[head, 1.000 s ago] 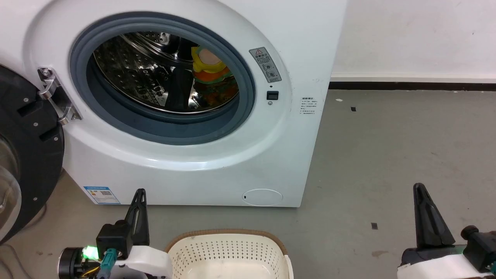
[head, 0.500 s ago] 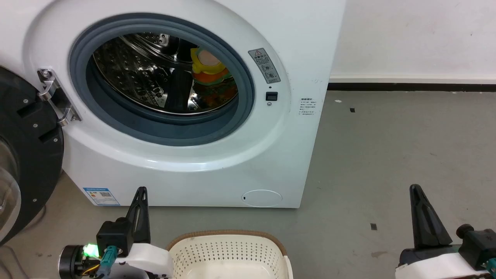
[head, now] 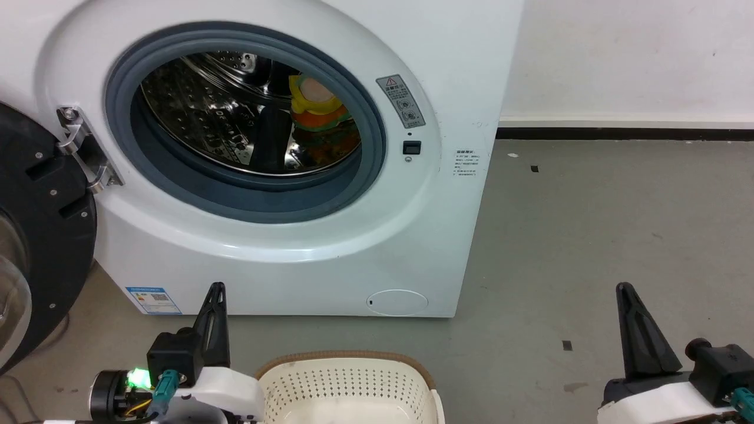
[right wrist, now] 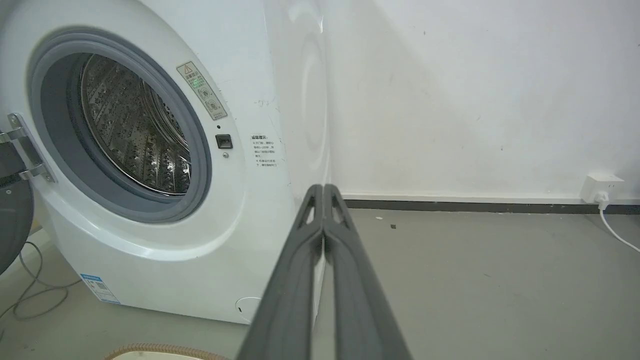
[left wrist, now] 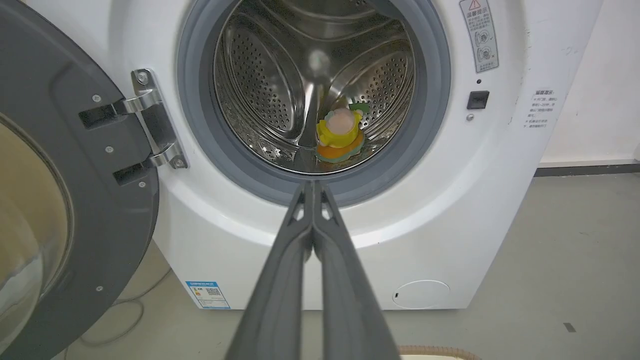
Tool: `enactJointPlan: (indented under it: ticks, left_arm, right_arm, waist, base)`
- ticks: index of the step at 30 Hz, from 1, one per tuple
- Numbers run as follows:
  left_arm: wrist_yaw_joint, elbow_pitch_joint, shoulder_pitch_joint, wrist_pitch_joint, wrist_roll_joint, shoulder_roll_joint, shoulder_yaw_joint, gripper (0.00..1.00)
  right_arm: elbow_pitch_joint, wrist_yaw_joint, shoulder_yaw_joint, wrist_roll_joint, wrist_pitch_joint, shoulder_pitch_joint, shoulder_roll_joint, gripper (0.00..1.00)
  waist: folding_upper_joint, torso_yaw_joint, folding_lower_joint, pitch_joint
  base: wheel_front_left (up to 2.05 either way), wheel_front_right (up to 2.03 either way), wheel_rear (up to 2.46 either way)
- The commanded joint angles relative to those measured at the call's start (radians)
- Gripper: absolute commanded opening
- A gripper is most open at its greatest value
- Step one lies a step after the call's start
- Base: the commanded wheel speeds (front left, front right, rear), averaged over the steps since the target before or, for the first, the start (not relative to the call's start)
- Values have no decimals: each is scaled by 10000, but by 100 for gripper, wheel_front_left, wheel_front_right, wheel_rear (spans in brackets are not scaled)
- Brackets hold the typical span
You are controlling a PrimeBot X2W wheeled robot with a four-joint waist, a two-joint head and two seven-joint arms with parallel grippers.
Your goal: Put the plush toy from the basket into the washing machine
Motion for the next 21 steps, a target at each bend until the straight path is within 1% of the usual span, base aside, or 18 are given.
enactJointPlan:
  ticks: [1, 21]
  left_arm:
    - [-61, -107, 145, 45, 51, -15, 30, 0]
    - [-154, -420, 230, 452, 84, -71, 50, 0]
  right_arm:
    - [13, -2, 38, -99, 64, -111, -1, 0]
    - [22, -3, 141, -351, 475, -179, -1, 0]
  waist:
    - [-1, -4, 0, -5]
    - [-1, -51, 0, -63]
  base:
    - [0, 0, 0]
    - [0, 0, 0]
